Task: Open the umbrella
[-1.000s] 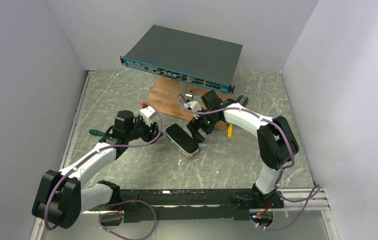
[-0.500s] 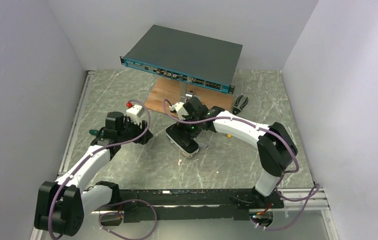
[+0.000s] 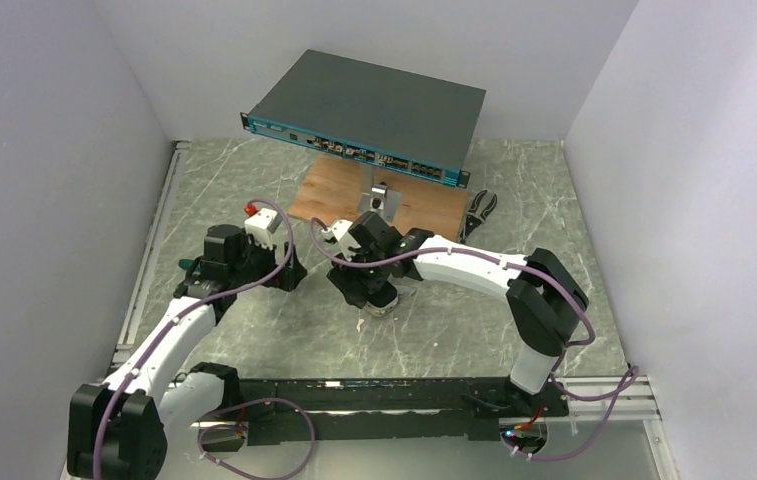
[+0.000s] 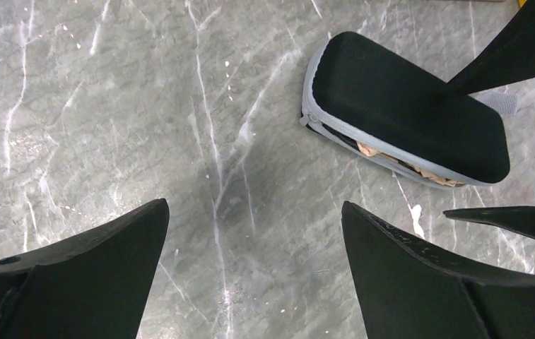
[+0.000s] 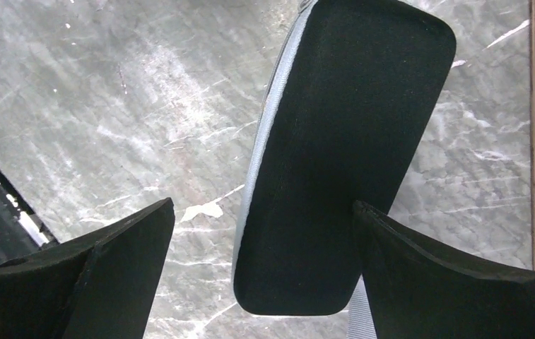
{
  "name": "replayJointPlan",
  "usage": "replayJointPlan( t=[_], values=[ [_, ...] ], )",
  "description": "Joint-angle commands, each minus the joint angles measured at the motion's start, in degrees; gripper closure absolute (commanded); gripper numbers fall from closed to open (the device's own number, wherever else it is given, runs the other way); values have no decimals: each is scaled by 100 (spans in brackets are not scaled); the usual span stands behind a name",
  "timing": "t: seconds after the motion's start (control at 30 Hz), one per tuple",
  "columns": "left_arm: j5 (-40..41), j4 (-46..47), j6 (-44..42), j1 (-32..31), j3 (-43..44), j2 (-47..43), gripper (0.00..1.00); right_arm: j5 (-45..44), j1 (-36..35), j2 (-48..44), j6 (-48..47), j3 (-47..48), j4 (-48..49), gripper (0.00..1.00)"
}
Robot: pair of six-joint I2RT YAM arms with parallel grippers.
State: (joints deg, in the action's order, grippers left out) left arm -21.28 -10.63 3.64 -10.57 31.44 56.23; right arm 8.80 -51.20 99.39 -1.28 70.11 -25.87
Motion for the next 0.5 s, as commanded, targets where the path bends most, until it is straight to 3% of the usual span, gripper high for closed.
replayJointPlan(
  t=[0.0,0.17,0.4,0.47],
  values=[
    [-81,205,189,33,65,-288,1,-141,-22,143,-87,-261,164,7],
    [-253,261,66,46,-117,-481,0,-522,-47,-44,-859,-815,246,34],
    [-1013,540,-247,110,-407,-712,1,-608,-43,-695,-2078,-1792,259,46],
    [-1457,628,-571,108,-402,-651,9,-555,-47,-1048,-2483,-2200,292,48]
  ],
)
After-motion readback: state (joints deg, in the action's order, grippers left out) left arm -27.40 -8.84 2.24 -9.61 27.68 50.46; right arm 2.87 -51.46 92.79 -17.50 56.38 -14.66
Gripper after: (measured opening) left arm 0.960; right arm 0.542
